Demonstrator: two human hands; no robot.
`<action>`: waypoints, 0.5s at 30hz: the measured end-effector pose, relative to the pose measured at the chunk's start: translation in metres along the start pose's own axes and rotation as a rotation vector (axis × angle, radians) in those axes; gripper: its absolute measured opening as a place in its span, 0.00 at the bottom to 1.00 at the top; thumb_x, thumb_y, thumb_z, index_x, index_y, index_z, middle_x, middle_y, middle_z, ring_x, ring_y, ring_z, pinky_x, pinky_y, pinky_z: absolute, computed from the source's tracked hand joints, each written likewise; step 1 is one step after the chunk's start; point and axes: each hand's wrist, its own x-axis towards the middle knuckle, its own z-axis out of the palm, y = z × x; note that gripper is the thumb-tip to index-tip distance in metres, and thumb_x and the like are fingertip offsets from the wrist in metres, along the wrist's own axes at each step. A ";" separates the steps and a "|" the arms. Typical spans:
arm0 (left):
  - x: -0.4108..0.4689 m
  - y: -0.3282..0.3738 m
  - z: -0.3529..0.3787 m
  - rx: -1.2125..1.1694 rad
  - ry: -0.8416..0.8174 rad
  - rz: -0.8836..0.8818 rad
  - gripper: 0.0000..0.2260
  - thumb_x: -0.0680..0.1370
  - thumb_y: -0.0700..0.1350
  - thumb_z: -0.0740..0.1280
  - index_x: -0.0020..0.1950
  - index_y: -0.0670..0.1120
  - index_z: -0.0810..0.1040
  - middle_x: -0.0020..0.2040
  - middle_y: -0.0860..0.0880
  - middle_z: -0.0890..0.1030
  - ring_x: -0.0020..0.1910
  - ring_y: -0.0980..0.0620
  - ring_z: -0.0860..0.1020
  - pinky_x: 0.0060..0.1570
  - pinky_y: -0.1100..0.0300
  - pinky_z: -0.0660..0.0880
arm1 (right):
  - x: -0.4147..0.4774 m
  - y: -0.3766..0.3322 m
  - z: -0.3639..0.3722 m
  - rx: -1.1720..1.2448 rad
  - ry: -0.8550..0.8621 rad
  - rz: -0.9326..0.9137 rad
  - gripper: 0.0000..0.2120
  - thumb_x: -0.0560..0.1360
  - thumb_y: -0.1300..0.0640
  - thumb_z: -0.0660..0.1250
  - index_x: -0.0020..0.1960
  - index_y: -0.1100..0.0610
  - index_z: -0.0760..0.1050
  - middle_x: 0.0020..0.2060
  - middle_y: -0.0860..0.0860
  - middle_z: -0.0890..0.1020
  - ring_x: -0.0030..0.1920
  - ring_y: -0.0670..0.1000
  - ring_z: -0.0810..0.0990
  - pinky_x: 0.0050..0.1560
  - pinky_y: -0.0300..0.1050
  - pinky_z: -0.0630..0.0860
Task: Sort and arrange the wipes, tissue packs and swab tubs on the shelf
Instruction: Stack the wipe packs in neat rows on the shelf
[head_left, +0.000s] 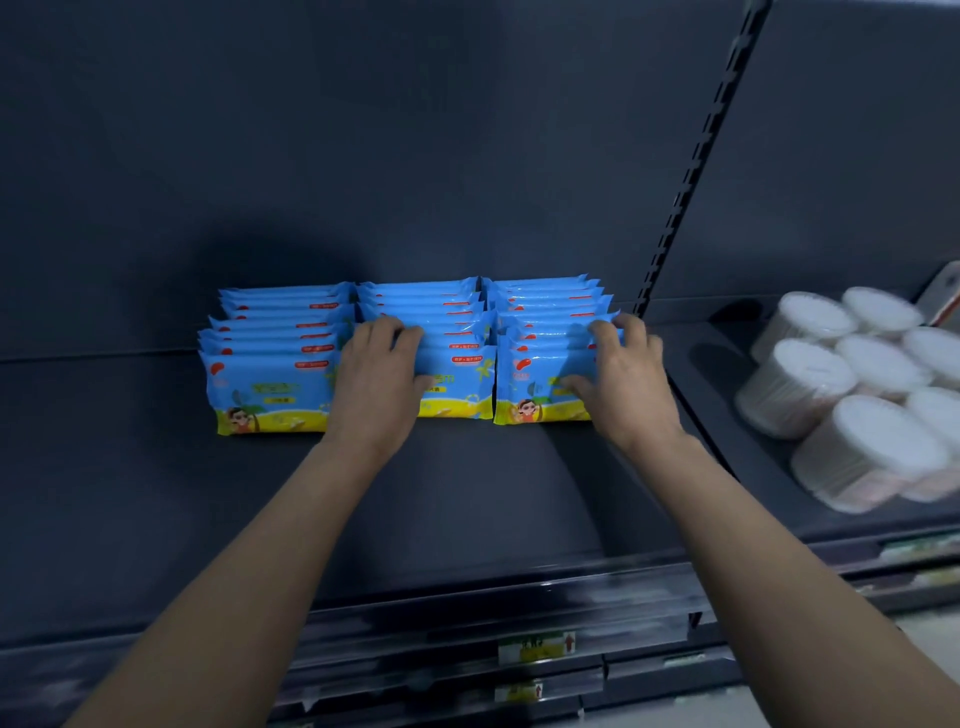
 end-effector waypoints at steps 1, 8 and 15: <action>0.000 0.001 0.000 0.004 0.000 -0.001 0.22 0.73 0.42 0.70 0.64 0.38 0.72 0.60 0.40 0.71 0.61 0.41 0.67 0.62 0.50 0.63 | 0.001 -0.001 0.000 0.023 -0.021 -0.013 0.27 0.73 0.50 0.69 0.67 0.61 0.65 0.66 0.59 0.66 0.63 0.61 0.64 0.65 0.50 0.63; -0.001 0.004 0.000 0.025 -0.026 -0.001 0.25 0.70 0.42 0.73 0.64 0.37 0.71 0.61 0.39 0.71 0.62 0.39 0.68 0.64 0.49 0.63 | 0.001 0.008 0.000 0.229 -0.036 0.034 0.30 0.72 0.55 0.71 0.69 0.59 0.63 0.70 0.55 0.60 0.67 0.57 0.63 0.62 0.48 0.68; -0.006 0.017 -0.001 0.011 0.017 0.010 0.26 0.68 0.39 0.74 0.63 0.35 0.71 0.60 0.37 0.72 0.62 0.36 0.69 0.64 0.44 0.64 | 0.004 0.015 -0.002 0.357 0.013 0.043 0.35 0.69 0.60 0.72 0.71 0.58 0.58 0.66 0.55 0.66 0.65 0.56 0.67 0.62 0.47 0.68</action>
